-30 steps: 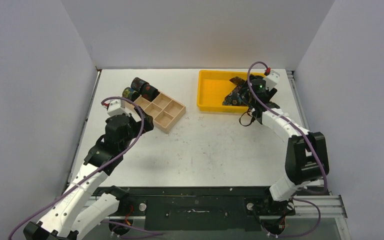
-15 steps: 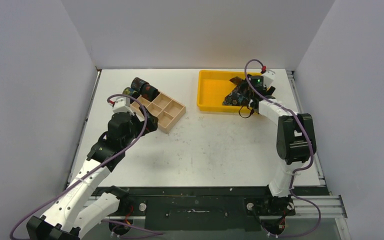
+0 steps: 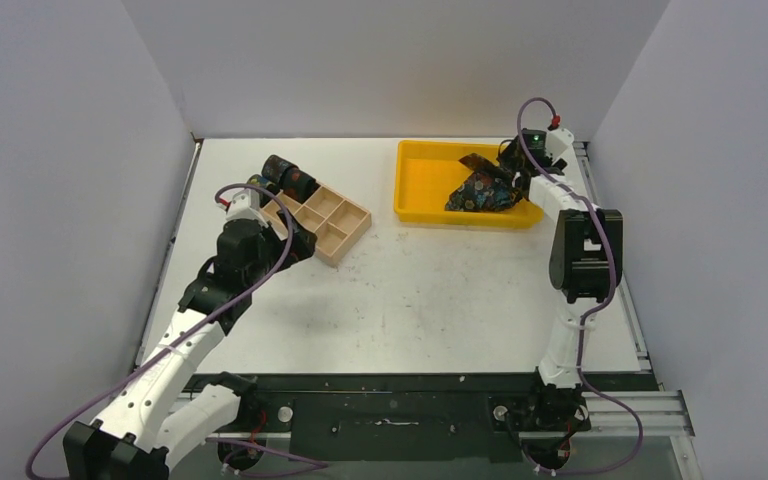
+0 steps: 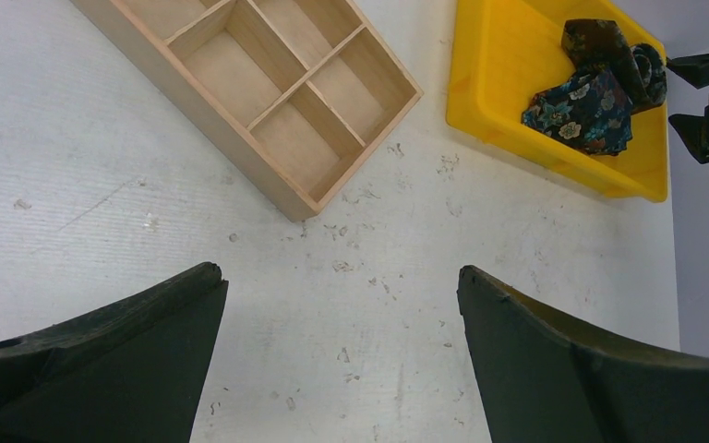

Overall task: Roll the ties
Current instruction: Pick up the tie from the bin, then place the tie at the center of the board, then flatten out the tie at the center of the board.

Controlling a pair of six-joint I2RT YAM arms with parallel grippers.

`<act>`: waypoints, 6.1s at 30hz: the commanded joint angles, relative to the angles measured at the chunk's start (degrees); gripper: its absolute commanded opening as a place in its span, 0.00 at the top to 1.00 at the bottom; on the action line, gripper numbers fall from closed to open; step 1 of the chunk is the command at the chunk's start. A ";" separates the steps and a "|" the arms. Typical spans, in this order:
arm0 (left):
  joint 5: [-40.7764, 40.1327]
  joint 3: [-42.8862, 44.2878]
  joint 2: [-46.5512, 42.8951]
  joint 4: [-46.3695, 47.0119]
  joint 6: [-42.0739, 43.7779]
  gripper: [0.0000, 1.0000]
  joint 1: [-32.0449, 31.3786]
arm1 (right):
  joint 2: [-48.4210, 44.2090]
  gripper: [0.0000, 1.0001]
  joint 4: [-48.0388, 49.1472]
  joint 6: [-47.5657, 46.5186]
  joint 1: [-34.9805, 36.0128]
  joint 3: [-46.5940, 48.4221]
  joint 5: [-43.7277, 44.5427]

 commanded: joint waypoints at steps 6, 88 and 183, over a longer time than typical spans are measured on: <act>2.94 0.12 1.72 2.97 -0.77 0.03 1.75 | 7.18 0.25 -6.39 5.15 0.33 8.80 0.42; -19.82 -0.48 8.68 3.79 2.88 0.04 -37.66 | -91.85 0.01 -15.96 3.83 25.79 -65.28 -6.60; -21.95 -12.81 9.10 34.43 19.09 0.02 -51.21 | -71.86 0.95 -23.13 2.84 37.54 -50.19 -16.85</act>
